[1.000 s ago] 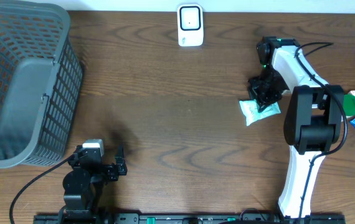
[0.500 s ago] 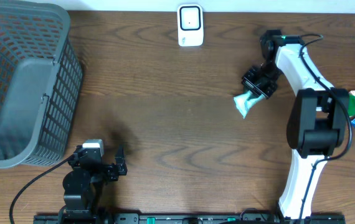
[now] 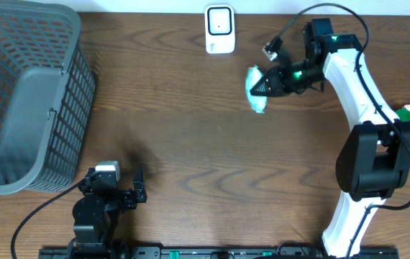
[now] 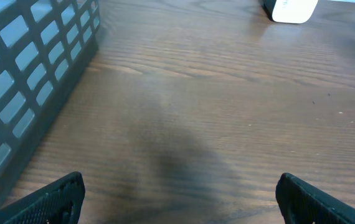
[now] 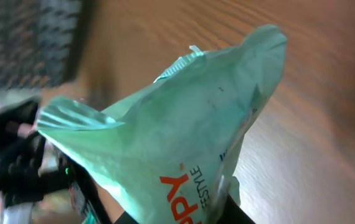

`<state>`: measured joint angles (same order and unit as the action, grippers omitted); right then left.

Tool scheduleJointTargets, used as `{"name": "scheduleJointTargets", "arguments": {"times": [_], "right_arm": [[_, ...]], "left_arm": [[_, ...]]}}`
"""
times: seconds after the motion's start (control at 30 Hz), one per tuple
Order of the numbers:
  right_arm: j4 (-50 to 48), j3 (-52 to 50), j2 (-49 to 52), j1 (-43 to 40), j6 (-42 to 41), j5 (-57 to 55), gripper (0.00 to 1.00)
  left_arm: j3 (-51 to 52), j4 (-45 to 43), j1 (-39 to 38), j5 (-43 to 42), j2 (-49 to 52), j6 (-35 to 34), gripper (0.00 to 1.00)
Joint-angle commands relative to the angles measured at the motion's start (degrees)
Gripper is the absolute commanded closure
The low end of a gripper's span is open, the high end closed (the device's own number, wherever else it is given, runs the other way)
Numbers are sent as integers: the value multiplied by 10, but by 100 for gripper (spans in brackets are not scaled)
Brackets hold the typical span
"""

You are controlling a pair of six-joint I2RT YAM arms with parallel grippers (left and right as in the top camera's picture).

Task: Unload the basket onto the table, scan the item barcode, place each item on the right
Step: 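Lift the wipes pack toward the scanner with right gripper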

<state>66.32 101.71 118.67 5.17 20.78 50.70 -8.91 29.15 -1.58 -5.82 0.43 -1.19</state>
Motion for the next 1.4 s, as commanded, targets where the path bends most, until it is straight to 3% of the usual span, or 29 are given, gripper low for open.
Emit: {"name": "scheduleJointTargets", "arguments": {"times": [0.0, 0.13, 0.33, 0.53, 0.77, 0.97, 1.13, 1.37], "right_arm": [[-2, 0, -2, 2, 211, 183, 99], [-1, -2, -2, 2, 266, 282, 99], [-1, -2, -2, 2, 276, 379, 99], [-3, -2, -2, 7, 351, 388, 99], [-21, -2, -2, 10, 370, 388, 99], [-23, -2, -2, 16, 267, 388, 99], [-7, -2, -2, 21, 47, 378, 99], [53, -2, -2, 7, 15, 368, 99]], "left_arm": [[9, 0, 3, 4, -1, 10, 2], [9, 0, 3, 4, -1, 10, 2], [9, 0, 3, 4, -1, 10, 2], [9, 0, 3, 4, -1, 10, 2], [9, 0, 3, 4, -1, 10, 2], [9, 0, 3, 4, -1, 10, 2], [9, 0, 3, 4, -1, 10, 2], [9, 0, 3, 4, -1, 10, 2]]}}
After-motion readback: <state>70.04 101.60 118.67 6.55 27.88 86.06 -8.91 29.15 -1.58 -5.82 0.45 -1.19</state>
